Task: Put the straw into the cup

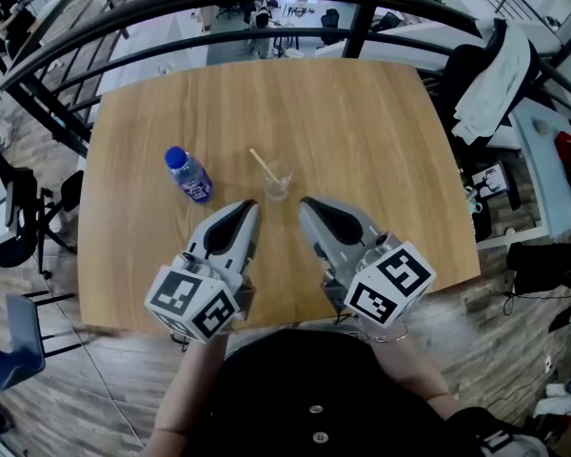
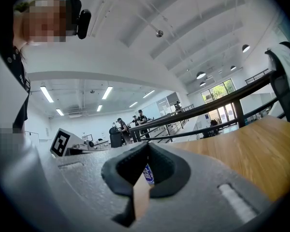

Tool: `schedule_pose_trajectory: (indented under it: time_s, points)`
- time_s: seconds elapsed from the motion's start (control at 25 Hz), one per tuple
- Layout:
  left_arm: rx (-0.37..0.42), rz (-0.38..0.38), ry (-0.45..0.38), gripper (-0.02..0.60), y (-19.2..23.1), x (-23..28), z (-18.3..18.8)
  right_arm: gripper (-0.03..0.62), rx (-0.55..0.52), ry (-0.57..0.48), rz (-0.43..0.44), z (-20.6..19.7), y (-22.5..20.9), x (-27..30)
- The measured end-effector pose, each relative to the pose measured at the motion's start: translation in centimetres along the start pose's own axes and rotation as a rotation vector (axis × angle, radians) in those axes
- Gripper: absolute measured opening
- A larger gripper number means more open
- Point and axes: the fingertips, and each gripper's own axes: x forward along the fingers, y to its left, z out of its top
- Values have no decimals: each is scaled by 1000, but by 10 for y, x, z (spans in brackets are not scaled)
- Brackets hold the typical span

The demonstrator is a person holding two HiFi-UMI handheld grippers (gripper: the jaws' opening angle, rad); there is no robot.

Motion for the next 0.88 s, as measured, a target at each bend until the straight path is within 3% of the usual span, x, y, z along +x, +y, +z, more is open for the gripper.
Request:
schedule_pose_trajectory:
  time_s: [0.4, 0.88]
  points:
    - [5, 26, 64, 18, -8, -3, -19, -2, 1, 32, 26, -6, 1, -6]
    - [2, 4, 89, 18, -17, -1, -28, -2, 23, 54, 36, -19, 2, -9]
